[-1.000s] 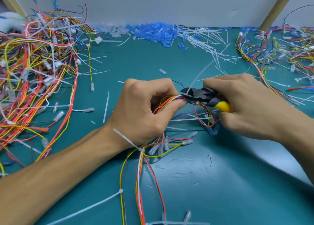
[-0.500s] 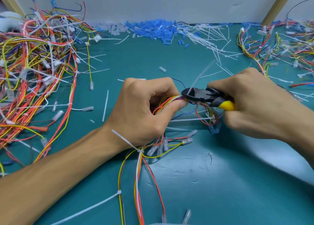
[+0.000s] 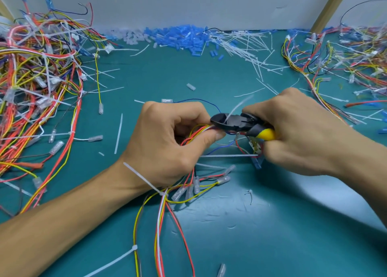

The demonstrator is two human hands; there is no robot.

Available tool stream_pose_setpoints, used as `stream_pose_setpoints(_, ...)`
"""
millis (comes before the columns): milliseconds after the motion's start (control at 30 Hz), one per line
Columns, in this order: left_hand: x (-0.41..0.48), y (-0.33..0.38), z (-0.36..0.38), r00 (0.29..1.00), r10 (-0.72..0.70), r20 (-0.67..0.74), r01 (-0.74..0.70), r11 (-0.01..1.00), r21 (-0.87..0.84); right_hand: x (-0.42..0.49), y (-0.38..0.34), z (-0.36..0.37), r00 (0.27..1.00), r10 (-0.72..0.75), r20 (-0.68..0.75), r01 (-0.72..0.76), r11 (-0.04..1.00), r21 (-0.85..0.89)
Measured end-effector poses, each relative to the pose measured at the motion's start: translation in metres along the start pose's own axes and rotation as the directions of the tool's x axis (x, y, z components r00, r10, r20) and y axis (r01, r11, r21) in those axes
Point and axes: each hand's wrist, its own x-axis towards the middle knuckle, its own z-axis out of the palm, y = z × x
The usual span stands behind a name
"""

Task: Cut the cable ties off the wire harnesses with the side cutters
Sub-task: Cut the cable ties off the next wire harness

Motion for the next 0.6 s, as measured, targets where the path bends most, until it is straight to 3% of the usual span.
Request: stream_pose_setpoints(600, -0.002, 0.002, -0.001, 1.000, -0.007, 0.002, 0.007, 1.000, 0.019, 0.000, -0.001, 0.014, 1.000, 0.015, 0.014, -0.018, 0.975, 0.220)
